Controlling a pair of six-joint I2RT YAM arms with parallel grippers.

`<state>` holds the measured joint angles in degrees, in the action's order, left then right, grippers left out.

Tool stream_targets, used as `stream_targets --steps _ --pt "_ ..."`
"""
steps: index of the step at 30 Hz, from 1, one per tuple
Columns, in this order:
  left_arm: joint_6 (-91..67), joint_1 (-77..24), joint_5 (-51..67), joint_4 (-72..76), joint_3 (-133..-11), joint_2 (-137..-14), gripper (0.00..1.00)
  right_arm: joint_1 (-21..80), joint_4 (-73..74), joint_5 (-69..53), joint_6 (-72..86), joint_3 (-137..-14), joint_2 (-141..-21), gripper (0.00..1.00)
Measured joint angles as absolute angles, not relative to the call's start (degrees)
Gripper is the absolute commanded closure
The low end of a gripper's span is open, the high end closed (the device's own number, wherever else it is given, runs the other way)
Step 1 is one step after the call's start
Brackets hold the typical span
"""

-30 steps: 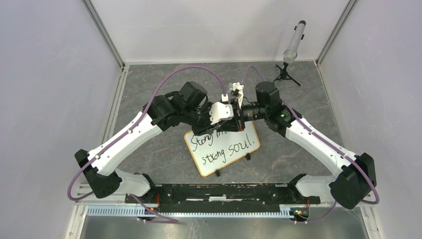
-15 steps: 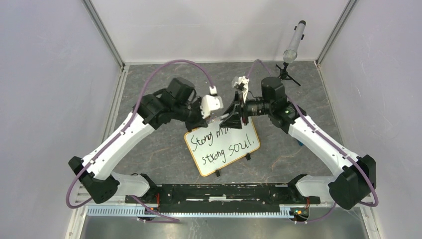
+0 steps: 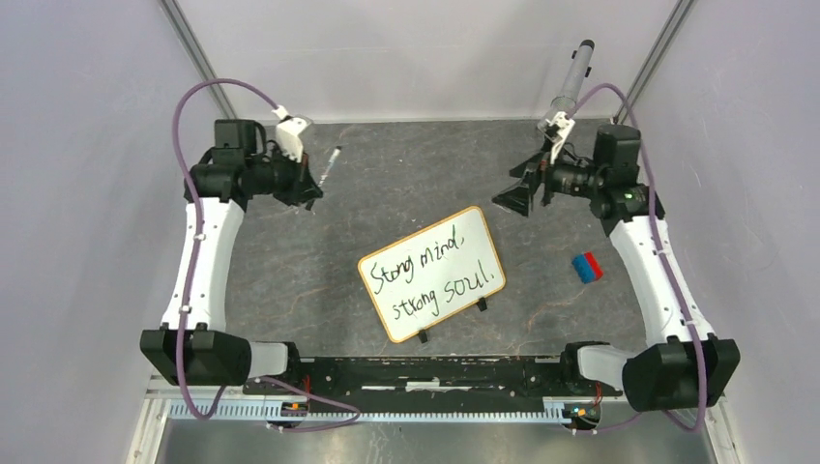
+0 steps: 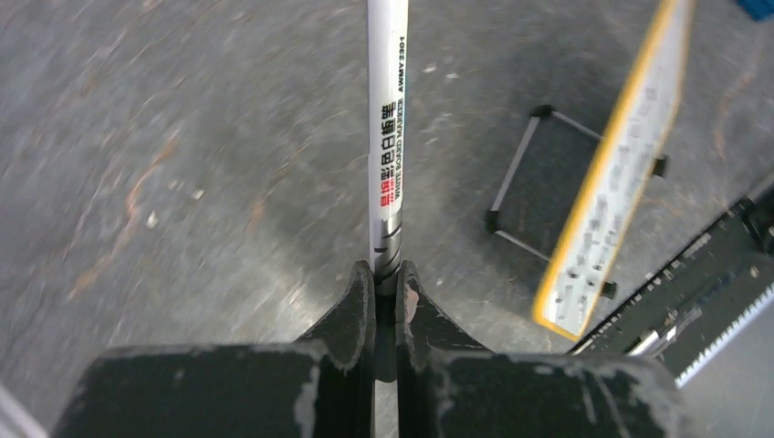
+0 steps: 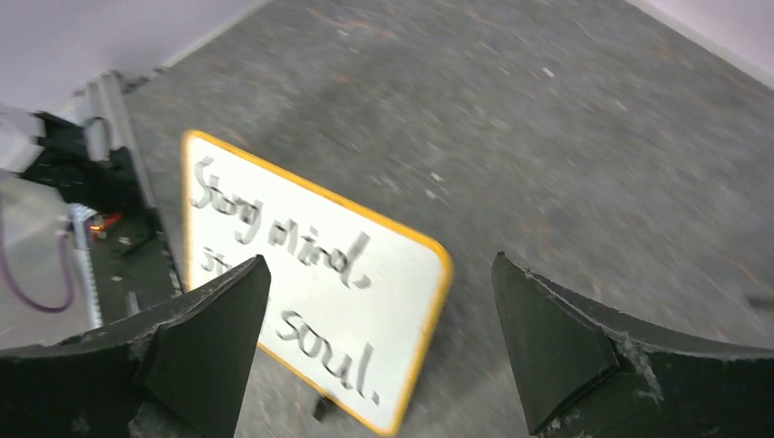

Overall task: Write a sentence on the whiteboard
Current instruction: Put down the whiteboard marker at the center of the board.

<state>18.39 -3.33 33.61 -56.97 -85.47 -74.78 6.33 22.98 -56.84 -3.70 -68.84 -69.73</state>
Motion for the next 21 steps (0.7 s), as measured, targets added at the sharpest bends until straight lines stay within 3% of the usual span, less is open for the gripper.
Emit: stream_targets --steps 6,11,21 --pt "18.4 8.1 31.0 -56.4 -79.7 -77.1 0.98 -6.1 36.1 -54.0 -17.2 -68.9 -70.5 0.02" --pt "18.4 10.9 24.9 -53.7 -69.9 -79.9 0.98 -13.6 40.9 -51.1 -25.5 -66.1 -71.0 0.02" --pt "18.4 10.9 14.6 -45.1 -57.9 -85.0 0.95 -15.7 40.3 -44.9 -31.9 -53.7 -71.0 0.02"
